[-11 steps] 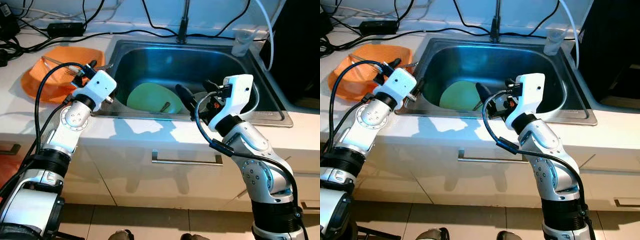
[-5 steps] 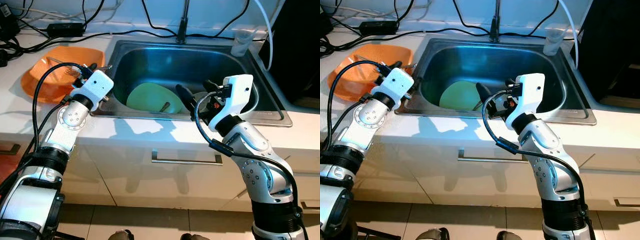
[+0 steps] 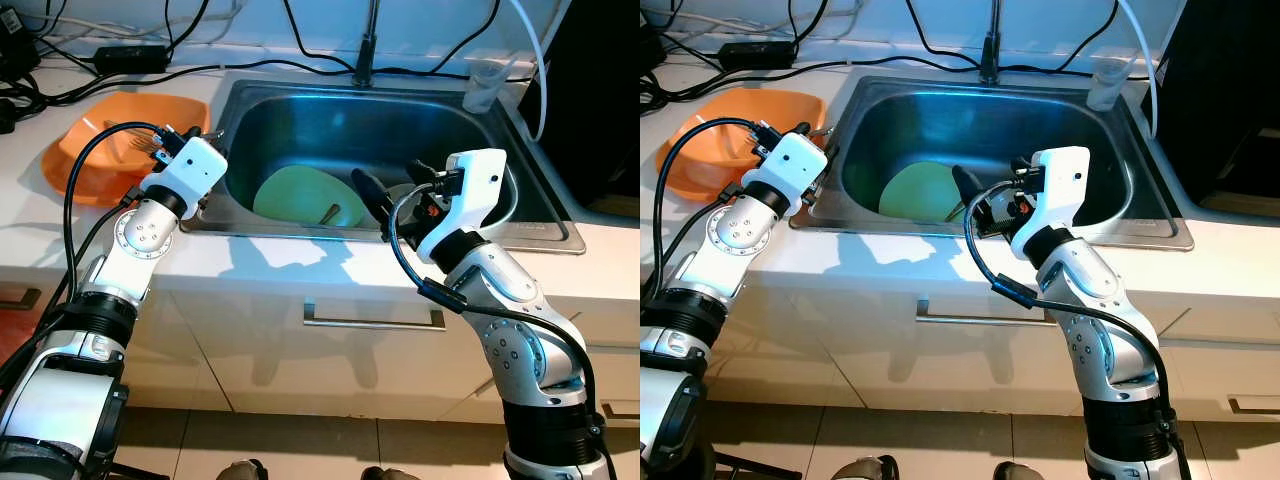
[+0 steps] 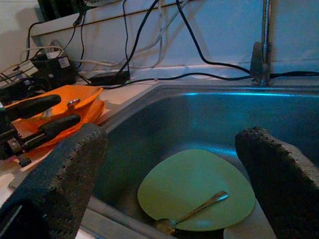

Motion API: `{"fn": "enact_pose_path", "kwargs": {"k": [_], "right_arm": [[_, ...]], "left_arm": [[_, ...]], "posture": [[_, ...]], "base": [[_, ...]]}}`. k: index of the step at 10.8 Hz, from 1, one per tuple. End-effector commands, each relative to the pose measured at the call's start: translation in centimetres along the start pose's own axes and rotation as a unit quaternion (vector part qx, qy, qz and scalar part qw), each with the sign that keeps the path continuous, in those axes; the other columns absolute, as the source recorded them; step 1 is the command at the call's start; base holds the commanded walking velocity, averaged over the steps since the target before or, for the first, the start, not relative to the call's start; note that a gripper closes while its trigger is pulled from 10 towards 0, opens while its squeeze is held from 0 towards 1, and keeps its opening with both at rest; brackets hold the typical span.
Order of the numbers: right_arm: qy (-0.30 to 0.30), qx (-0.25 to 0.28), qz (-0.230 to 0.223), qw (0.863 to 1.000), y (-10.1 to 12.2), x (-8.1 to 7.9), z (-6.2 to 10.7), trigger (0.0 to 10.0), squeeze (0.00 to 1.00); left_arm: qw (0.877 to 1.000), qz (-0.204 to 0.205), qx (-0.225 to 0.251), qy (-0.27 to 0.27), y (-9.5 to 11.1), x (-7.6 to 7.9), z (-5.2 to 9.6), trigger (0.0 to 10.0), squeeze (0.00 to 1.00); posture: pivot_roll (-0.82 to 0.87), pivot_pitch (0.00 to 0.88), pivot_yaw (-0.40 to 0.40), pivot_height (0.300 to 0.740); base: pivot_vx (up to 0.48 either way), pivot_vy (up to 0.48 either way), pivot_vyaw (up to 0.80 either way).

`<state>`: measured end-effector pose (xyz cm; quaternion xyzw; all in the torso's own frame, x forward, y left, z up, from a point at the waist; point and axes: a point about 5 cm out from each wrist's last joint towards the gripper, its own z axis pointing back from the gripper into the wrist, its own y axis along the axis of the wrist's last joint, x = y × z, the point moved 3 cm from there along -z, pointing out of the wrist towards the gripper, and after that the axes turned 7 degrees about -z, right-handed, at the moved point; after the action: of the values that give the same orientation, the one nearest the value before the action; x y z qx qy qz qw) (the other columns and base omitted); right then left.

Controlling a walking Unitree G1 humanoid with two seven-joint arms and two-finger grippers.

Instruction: Kitchen organization

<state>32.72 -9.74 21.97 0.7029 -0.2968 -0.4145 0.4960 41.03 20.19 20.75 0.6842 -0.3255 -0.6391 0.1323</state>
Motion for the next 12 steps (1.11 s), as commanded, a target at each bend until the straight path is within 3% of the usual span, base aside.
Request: {"fn": "enact_pose_path", "kwargs": {"k": [1,3,7,11,12], "right_arm": [[-0.005,0.011,0.006,1.000,0.5,0.1,0.1,10.0,0.39],[-0.005,0.011,0.007,1.000,0.6,0.1,0.1,10.0,0.38],[-0.006,0.013,0.008,1.000,0.6,0.2,0.0,10.0,0.39],[-0.006,0.015,0.010,1.000,0.7,0.3,-0.1,10.0,0.39],[-0.006,0.016,0.011,1.000,0.7,0.3,-0.1,10.0,0.39]], "left_arm": [[1.000,-0.001,0.005,0.005,0.2,-0.3,-0.2,0.0,0.00],[1.000,-0.002,0.009,0.010,0.3,-0.5,-0.2,0.0,0.00],[0.992,-0.035,0.047,0.108,1.8,-3.4,0.1,0.0,0.00],[0.973,-0.096,0.070,0.196,3.1,-6.0,0.9,0.0,0.00],[0.964,-0.115,0.084,0.225,3.9,-7.1,1.2,0.0,0.00]], "posture": [[-0.09,0.098,-0.011,0.740],[-0.09,0.097,-0.012,0.740],[-0.09,0.094,-0.012,0.740],[-0.09,0.085,-0.011,0.740],[-0.09,0.083,-0.011,0.740]], "base": [[0.000,0.000,0.00],[0.000,0.000,0.00],[0.000,0.000,0.00],[0.000,0.000,0.00],[0.000,0.000,0.00]]}}
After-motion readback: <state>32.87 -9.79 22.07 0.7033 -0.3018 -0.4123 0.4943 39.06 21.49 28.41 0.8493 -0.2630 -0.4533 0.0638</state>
